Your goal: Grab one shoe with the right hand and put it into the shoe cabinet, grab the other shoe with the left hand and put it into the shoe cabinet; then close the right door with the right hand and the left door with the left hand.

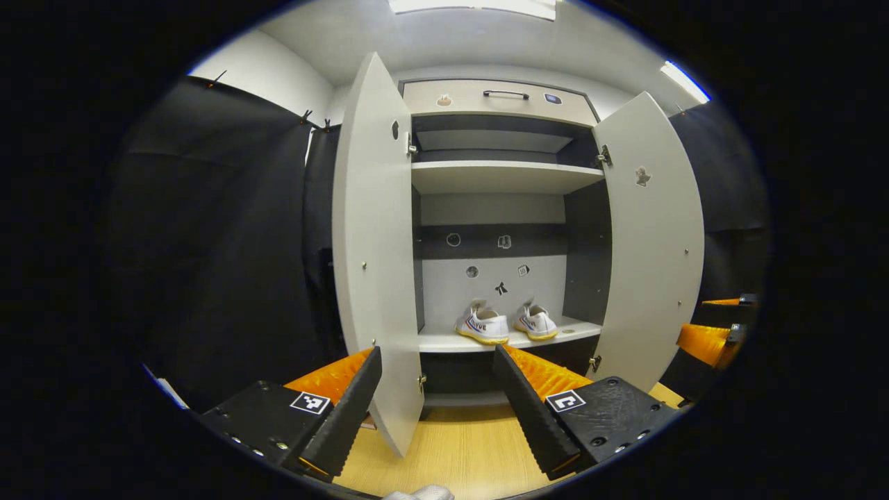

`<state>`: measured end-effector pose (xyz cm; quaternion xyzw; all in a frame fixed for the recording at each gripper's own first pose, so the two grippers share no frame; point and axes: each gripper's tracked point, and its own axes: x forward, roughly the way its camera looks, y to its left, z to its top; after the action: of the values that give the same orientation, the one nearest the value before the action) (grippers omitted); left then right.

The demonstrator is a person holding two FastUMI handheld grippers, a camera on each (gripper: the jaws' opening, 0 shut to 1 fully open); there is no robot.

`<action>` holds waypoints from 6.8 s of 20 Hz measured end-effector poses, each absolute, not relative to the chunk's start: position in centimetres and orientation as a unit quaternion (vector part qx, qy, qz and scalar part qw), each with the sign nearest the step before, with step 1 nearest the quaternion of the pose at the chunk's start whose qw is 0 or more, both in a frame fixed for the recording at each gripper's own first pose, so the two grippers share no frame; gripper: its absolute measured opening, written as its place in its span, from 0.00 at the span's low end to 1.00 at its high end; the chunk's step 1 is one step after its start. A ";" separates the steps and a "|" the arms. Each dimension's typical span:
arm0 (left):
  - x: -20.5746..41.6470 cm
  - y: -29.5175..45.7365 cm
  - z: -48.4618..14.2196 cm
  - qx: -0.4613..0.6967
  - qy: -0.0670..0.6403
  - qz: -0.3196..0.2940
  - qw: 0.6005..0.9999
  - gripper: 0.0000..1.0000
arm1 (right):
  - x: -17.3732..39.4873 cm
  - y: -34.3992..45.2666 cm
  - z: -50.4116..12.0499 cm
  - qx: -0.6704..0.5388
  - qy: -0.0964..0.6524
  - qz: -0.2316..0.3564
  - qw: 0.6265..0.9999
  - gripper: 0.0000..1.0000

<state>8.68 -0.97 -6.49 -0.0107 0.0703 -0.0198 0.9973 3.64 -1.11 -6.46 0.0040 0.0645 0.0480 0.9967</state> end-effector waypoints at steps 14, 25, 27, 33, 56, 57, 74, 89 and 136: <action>2.9 -1.7 -8.7 -0.024 0.067 -0.031 0.997 0.97 | 2.9 -14.1 -2.4 -0.010 0.030 -0.078 0.996 1.00; 2.9 -3.5 -9.7 -0.037 0.068 -0.017 0.997 0.97 | 10.0 -22.7 -2.6 0.000 0.041 -0.139 0.989 1.00; 3.2 -3.5 -9.5 -0.036 0.065 -0.016 0.997 0.97 | 10.5 -22.7 -2.6 -0.006 0.042 -0.135 0.990 1.00; 3.6 -4.1 -8.9 -0.034 0.059 -0.020 0.997 0.97 | 11.0 -21.1 -1.8 -0.030 0.035 -0.090 0.995 0.96; 1.7 -0.4 -7.7 -0.029 0.056 0.013 0.998 0.97 | 12.9 -2.2 -0.7 -0.004 0.018 0.080 0.997 0.99; 1.7 -0.3 -7.8 -0.028 0.056 0.010 0.998 0.97 | 12.5 -2.3 -0.7 -0.002 0.019 0.077 0.997 0.99; 3.5 5.0 -7.1 -0.020 0.048 -0.007 0.999 0.97 | 1.5 -2.3 -6.4 0.022 0.075 0.018 0.997 0.99; 15.4 18.1 -5.7 0.004 0.005 0.103 0.995 0.96 | -2.2 -0.3 -7.0 0.010 0.082 0.010 0.997 0.99; 16.3 -4.0 -6.9 -0.016 0.041 -0.034 0.998 0.96 | 1.5 -5.3 -6.4 0.027 0.080 0.023 0.996 0.99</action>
<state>16.34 -3.95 -6.87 -0.0163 0.0410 -0.0343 0.9984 1.54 -5.28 -6.39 0.0271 0.0800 0.0226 0.9962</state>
